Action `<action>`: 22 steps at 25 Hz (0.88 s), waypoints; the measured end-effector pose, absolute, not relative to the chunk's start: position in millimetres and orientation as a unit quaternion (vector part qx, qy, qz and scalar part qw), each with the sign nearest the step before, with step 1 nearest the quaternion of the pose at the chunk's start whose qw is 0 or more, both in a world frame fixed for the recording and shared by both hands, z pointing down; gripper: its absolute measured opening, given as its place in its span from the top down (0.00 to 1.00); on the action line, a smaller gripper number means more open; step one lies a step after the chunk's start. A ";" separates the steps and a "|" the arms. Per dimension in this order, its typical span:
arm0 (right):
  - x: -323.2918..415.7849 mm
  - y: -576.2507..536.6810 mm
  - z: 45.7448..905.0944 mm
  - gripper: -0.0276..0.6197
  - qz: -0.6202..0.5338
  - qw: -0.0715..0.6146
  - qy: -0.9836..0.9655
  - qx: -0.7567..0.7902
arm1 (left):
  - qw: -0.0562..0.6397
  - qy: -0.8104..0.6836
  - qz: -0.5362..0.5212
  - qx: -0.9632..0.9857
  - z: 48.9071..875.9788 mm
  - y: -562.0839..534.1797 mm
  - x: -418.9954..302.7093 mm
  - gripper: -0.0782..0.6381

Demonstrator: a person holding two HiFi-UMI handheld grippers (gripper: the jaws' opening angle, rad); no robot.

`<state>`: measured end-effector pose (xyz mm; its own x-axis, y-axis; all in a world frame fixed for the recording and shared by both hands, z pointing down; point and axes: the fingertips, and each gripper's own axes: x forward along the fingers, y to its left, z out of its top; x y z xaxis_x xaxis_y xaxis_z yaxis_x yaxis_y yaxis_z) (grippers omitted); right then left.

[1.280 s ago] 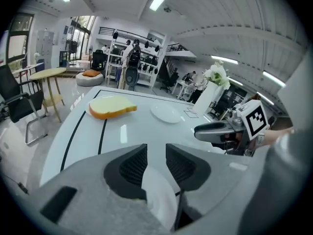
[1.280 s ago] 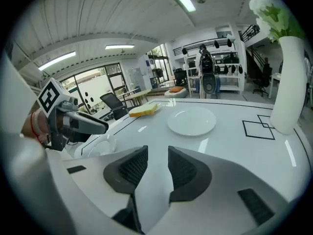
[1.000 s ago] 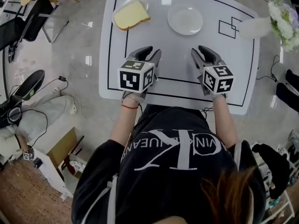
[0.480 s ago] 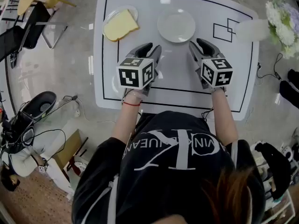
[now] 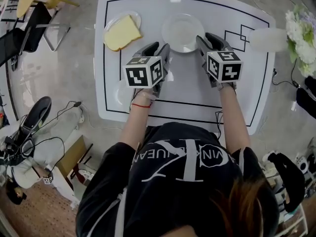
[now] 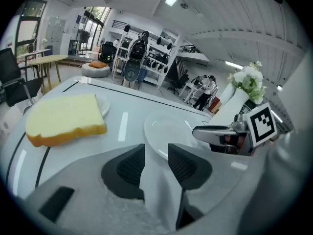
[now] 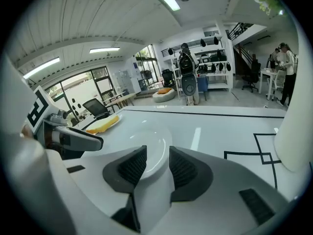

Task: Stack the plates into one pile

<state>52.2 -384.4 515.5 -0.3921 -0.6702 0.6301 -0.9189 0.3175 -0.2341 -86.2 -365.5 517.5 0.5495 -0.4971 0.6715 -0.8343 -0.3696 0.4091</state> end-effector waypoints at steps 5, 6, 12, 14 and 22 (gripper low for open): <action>55.5 -396.1 523.9 0.72 0.282 0.243 -0.780 0.503 | 0.384 -0.422 0.231 0.788 525.0 -375.1 -80.6 0.68; 55.6 -397.9 524.9 0.71 0.279 0.249 -0.780 0.502 | 0.384 -0.422 0.233 0.787 526.1 -376.6 -79.3 0.67; 53.7 -401.1 531.4 0.72 0.268 0.279 -0.783 0.487 | 0.409 -0.419 0.228 0.778 531.9 -381.6 -72.7 0.66; 53.0 -400.9 532.4 0.73 0.266 0.285 -0.785 0.482 | 0.421 -0.417 0.224 0.774 533.8 -382.8 -69.9 0.66; 51.4 -400.3 533.7 0.75 0.284 0.282 -0.789 0.467 | 0.426 -0.435 0.229 0.760 537.6 -381.8 -68.7 0.69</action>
<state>51.4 -400.3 533.7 -0.4050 -0.5756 0.7104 -0.8963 0.4033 -0.1842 -68.7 -381.8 537.6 0.5175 -0.4656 0.7179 -0.8554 -0.2603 0.4478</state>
